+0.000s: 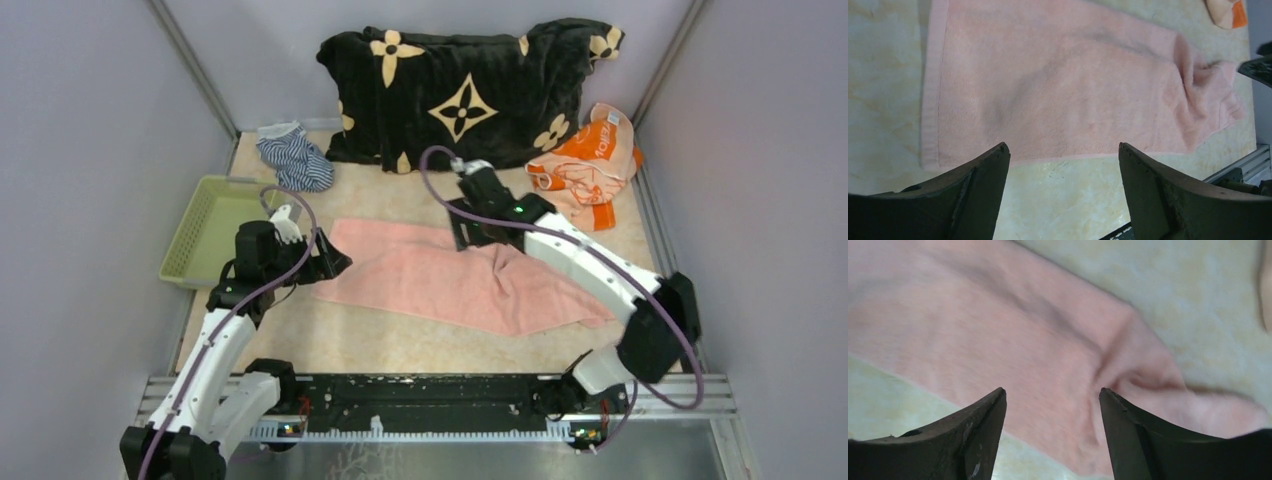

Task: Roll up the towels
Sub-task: Flatten out the towel at the center of the board.

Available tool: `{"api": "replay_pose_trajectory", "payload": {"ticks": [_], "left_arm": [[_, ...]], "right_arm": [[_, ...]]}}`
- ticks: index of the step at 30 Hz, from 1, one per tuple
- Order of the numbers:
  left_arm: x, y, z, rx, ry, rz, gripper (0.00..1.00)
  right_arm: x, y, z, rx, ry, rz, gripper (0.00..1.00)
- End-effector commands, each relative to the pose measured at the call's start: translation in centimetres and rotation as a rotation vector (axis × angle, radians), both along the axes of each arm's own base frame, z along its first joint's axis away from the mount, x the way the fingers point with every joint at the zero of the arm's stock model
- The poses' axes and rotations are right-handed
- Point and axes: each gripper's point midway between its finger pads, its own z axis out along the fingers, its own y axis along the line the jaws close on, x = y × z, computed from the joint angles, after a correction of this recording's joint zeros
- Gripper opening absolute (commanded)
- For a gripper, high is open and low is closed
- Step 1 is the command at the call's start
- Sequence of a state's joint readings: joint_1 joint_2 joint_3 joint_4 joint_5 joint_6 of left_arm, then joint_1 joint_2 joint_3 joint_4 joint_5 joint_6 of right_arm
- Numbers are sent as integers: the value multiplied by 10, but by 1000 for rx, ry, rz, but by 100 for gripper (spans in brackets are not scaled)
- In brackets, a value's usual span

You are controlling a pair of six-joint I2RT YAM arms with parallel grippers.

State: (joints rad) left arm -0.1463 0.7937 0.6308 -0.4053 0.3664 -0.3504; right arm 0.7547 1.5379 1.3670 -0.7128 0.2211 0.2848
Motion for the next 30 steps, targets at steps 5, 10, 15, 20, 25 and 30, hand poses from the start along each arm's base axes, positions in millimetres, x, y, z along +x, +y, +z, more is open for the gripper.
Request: {"api": "replay_pose_trajectory", "payload": {"ticks": [5, 10, 15, 20, 25, 30], "left_arm": [[-2, 31, -69, 49, 255, 282, 84], [-9, 58, -98, 170, 351, 409, 78], [-8, 78, -102, 285, 380, 457, 72], [-6, 88, -113, 372, 431, 463, 66], [-2, 87, -127, 412, 490, 431, 57], [-7, 80, -144, 411, 533, 394, 50]], "right_arm": [[-37, -123, -27, 40, 29, -368, 71], [-43, -153, -45, 67, 41, -474, 71], [-42, -156, -54, 96, 25, -494, 71], [-40, -157, -58, 101, 15, -496, 71], [-39, -157, -58, 100, 12, -491, 71], [-39, -160, -60, 93, 13, -497, 71]]}}
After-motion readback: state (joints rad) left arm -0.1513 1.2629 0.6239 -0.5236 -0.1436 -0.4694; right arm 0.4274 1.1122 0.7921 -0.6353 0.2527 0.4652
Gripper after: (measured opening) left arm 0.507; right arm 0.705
